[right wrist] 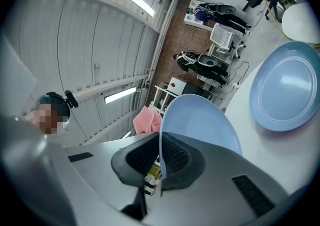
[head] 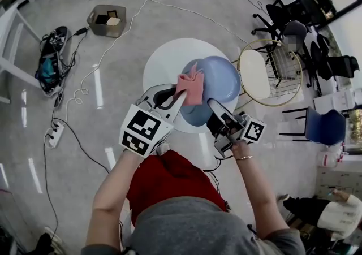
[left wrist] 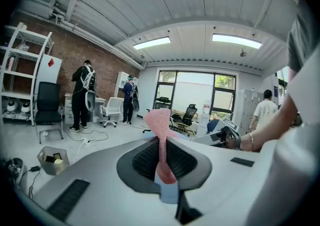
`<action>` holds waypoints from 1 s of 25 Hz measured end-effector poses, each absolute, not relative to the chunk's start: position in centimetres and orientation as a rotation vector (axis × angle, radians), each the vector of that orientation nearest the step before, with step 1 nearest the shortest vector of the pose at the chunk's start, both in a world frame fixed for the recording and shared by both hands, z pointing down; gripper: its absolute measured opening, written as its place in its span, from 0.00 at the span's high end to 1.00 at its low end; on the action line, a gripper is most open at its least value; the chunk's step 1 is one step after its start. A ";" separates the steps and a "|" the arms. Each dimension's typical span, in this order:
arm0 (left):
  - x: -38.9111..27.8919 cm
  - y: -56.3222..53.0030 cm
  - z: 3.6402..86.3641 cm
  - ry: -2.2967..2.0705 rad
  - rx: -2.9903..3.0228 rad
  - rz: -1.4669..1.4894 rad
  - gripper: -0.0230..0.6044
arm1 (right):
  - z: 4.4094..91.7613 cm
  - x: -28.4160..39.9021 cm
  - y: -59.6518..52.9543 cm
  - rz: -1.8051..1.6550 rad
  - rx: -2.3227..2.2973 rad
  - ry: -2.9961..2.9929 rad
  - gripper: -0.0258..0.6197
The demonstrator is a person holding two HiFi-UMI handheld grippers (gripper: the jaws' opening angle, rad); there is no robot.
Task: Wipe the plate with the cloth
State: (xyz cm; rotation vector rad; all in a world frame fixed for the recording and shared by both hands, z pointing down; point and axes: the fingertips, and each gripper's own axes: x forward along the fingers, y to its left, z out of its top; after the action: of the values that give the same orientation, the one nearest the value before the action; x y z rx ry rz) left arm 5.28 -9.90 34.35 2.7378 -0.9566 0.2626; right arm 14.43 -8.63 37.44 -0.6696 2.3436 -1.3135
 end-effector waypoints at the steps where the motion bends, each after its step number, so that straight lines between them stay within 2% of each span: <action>1: 5.8 -10.0 33.9 -0.927 2.765 0.267 0.91 | 37.5 14.5 -8.6 -1.310 -0.676 2.353 0.91; 12: 11.2 -10.1 32.8 -0.698 2.922 0.439 0.91 | 36.4 14.3 -7.7 -1.245 -0.667 2.412 0.91; 25: 9.5 -14.4 36.7 -0.875 2.819 0.588 0.91 | 35.8 13.8 -7.0 -1.314 -0.521 2.362 0.91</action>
State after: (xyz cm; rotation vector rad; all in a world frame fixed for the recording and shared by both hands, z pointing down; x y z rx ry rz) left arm 9.48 -14.38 36.71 2.8195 -0.8750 0.5877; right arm 13.81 -6.97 35.77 -0.5213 2.3624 -1.3145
